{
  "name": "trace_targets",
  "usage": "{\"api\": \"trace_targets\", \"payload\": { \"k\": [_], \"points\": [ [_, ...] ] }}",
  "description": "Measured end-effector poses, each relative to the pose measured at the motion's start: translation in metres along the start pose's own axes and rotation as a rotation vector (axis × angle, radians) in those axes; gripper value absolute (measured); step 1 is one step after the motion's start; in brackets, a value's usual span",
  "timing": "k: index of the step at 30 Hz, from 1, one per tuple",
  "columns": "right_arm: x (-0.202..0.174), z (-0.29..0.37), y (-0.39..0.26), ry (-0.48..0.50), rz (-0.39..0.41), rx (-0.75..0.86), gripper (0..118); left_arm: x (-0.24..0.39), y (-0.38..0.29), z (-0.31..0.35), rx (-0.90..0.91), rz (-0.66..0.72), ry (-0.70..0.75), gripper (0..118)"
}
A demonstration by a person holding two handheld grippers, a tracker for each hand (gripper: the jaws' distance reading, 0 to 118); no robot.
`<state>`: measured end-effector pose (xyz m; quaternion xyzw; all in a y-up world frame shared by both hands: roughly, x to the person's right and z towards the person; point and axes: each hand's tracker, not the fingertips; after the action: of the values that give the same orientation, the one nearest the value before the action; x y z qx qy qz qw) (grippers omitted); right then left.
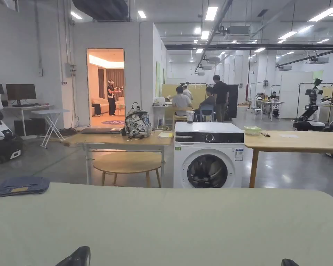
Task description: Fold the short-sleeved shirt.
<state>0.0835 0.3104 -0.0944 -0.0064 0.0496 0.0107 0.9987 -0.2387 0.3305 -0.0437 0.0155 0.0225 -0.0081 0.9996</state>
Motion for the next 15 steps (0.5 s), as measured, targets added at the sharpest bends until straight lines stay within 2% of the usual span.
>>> {"api": "trace_targets", "payload": {
  "k": [15],
  "points": [
    [-0.0009, 0.0002, -0.0002, 0.003, 0.0, -0.006, 0, -0.0006, 0.0, 0.0005, -0.006, -0.003, -0.001, 0]
  ]
}}
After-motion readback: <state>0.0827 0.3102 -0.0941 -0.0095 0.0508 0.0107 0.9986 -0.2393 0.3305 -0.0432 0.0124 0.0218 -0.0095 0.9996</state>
